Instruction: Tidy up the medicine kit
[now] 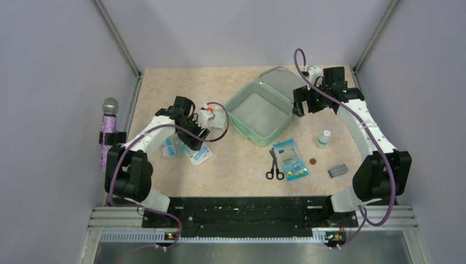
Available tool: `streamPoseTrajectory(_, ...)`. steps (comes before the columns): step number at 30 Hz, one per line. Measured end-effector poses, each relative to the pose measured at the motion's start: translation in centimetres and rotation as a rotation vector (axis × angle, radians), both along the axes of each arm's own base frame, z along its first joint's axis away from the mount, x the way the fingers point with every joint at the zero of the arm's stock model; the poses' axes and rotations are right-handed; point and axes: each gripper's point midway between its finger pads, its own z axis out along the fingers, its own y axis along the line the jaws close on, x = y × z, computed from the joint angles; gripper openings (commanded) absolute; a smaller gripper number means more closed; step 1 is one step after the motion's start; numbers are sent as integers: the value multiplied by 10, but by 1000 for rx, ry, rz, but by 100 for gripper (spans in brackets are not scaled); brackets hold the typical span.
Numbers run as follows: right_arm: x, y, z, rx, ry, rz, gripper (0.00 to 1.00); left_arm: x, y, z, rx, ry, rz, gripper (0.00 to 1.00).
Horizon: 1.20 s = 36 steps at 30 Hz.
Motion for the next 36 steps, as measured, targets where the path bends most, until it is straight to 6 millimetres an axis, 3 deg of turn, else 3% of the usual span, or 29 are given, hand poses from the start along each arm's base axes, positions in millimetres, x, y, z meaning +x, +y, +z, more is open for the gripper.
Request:
streamPoseTrajectory(6,-1,0,-1,0,5,-1,83,-10,1,-22,65,24,21,70)
streamPoseTrajectory(10,-12,-2,-8,-24,35,15,76,-10,1,-22,77,8,38,72)
streamPoseTrajectory(15,-63,-3,-44,-48,163,63,68,2,-4,-13,46,-33,92,72)
streamPoseTrajectory(22,-127,14,-99,-139,326,219,64,42,-13,18,-25,-141,270,77)
streamPoseTrajectory(27,-139,19,-120,-208,360,262,61,72,9,33,-4,-216,525,78)
streamPoseTrajectory(31,-141,28,-133,-261,352,301,58,84,35,43,-22,-233,711,77)
streamPoseTrajectory(36,-145,37,-152,-308,374,322,53,99,52,63,-65,-271,840,77)
